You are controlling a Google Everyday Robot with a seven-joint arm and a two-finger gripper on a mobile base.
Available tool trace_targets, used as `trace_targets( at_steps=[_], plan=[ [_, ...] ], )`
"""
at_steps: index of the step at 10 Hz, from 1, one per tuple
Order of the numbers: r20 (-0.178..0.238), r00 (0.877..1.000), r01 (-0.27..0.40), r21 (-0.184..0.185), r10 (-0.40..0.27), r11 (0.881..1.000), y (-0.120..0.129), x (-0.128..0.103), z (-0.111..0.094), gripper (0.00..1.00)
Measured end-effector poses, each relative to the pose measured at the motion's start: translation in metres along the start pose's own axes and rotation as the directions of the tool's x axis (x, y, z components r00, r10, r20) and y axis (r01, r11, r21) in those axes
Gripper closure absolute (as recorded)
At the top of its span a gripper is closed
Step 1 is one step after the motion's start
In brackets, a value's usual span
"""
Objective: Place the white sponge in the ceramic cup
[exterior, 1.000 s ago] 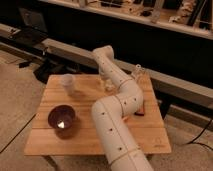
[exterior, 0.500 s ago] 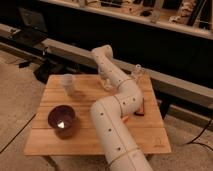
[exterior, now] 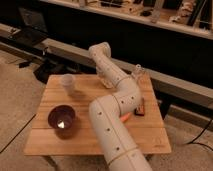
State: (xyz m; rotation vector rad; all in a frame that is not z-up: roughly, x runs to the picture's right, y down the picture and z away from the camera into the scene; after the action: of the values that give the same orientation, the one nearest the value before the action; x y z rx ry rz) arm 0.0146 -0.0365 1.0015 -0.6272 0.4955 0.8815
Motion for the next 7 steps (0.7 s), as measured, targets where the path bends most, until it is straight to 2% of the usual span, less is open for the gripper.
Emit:
trace_targets(
  at_steps=[5,7],
  plan=[
    [0.006,1.000,0.003,0.006,-0.003,1.000,0.005,-0.004,-0.016,1.00],
    [0.016,1.000,0.010,0.013,-0.011,1.000,0.010,-0.008,-0.035,1.00]
  ],
)
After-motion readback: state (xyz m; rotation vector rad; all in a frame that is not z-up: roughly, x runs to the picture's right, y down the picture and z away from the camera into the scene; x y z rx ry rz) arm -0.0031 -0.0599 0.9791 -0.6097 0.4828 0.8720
